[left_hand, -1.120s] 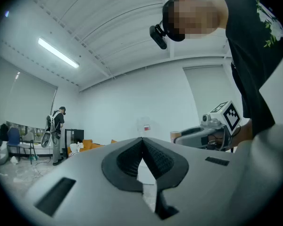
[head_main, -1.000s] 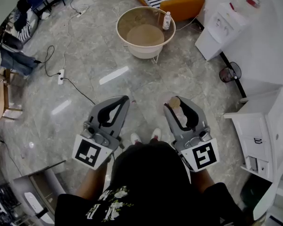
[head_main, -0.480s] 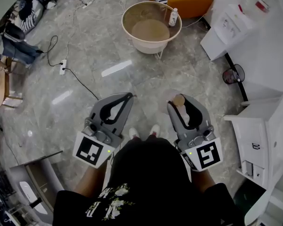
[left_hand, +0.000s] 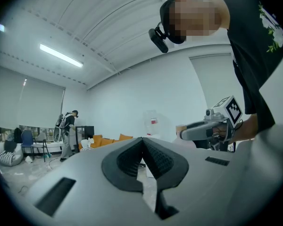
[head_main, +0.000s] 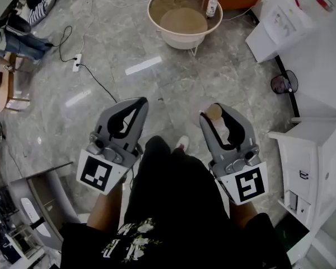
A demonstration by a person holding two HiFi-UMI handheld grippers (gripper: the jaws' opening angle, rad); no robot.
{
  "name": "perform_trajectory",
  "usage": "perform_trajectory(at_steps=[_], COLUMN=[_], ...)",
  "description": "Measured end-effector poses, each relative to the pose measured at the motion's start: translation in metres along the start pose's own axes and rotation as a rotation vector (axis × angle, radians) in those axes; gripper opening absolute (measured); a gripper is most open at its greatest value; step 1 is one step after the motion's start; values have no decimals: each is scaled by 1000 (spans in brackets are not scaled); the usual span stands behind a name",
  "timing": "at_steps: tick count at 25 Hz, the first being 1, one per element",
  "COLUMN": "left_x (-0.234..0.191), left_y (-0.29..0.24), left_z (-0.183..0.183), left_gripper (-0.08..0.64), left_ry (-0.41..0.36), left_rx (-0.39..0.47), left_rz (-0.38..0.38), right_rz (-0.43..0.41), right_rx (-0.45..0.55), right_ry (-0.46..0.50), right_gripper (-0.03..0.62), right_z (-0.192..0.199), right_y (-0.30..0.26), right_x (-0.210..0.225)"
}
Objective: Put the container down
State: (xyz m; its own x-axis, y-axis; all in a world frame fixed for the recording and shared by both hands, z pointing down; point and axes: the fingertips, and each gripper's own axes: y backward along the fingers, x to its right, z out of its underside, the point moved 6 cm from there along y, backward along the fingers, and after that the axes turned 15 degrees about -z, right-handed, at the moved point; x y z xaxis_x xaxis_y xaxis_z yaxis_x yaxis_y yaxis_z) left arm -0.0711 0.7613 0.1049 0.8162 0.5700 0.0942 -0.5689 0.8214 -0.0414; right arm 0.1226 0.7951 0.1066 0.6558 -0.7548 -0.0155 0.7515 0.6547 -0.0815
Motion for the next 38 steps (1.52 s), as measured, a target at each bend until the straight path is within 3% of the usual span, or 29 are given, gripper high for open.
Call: perform_trajectory(at_steps=[6,21,31,38], left_x=[10,-23,-81,-147], left_y=[-1,-5,-21,-40], left_z=[9,19,21,24], left_gripper=[5,5,5,5], left_ry=[10,21,14,12], left_rx=[-19,-8,-30,-29], left_rz=[-55,-122,-114,-136], right_rz=[-33,-92,-90,-77], right_rx=[-7,-34,-15,-27], right_ry=[3,6,14,27], right_gripper=[121,121,121,121], right_z=[15,19,9,2], right_y=[8,-29,-87,-146], right_x=[14,17,23,42])
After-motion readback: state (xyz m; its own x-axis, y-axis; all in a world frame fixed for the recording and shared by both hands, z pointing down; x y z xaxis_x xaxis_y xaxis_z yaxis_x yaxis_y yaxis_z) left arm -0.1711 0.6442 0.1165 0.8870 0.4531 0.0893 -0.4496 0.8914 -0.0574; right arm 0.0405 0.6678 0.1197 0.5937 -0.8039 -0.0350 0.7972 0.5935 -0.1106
